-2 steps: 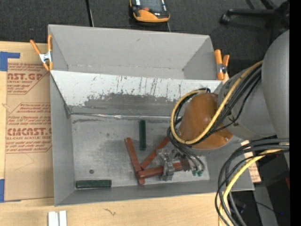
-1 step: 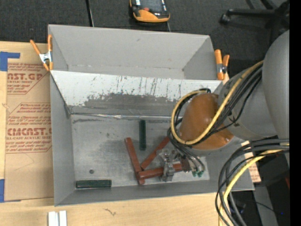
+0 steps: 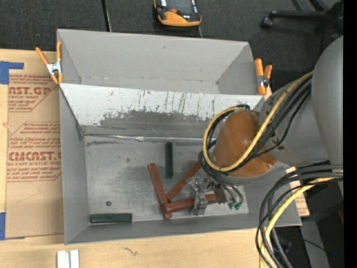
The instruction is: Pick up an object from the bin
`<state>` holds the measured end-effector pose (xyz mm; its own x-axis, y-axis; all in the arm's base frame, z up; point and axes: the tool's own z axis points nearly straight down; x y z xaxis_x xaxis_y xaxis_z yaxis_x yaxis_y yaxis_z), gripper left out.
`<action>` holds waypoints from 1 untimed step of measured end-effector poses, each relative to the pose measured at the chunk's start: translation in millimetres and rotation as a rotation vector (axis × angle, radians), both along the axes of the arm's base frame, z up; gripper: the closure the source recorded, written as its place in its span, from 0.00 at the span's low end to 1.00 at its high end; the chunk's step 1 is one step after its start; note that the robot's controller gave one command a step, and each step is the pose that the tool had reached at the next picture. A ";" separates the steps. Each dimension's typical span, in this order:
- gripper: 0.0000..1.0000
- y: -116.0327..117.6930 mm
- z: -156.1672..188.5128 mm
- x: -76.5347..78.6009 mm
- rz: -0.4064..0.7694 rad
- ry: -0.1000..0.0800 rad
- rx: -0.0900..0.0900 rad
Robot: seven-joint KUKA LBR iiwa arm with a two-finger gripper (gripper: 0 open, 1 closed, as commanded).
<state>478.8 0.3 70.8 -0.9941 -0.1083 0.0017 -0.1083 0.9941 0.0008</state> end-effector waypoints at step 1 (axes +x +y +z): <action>1.00 0.0 5.2 0.0 0.001 0.000 0.000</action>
Offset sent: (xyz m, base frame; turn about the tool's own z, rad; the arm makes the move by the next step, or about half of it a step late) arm 0.0000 0.0001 0.0207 0.0000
